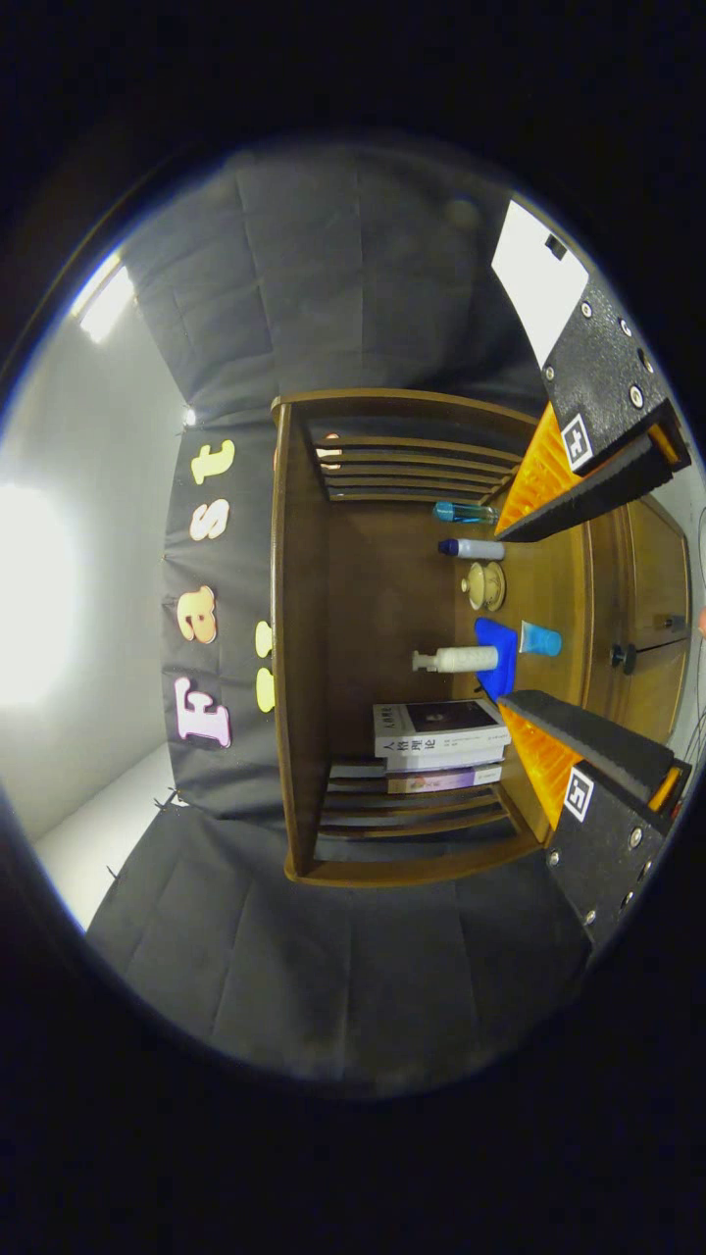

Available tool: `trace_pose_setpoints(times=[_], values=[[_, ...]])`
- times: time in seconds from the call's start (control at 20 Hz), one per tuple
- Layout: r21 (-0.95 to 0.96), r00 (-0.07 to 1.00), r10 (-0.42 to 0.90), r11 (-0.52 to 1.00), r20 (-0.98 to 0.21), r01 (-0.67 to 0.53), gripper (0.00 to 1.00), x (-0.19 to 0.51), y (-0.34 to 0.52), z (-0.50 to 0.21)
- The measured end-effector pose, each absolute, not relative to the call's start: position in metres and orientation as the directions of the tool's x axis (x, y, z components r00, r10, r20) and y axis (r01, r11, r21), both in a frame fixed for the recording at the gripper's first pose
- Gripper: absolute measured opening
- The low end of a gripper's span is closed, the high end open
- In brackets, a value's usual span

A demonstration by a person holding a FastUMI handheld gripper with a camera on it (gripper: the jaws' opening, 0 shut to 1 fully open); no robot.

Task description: Pull open the drawer, take out the items inside it, and place them on the countertop above the cabinet.

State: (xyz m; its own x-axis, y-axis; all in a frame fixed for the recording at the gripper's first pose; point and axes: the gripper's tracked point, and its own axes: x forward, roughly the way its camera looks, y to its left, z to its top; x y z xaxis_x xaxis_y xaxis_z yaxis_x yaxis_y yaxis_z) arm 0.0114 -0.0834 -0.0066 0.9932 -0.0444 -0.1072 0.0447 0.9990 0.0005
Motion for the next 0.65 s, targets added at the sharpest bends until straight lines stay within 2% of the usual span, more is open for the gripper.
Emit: trace_pose_setpoints(times=[0.15,0.65], values=[[0.046,0.994,-0.015,0.999,-0.106,0.020,0.94,0.011,-0.077,-0.007],[-0.006,0.993,-0.029,1.000,-0.116,0.028,0.93,0.013,-0.067,-0.014]])
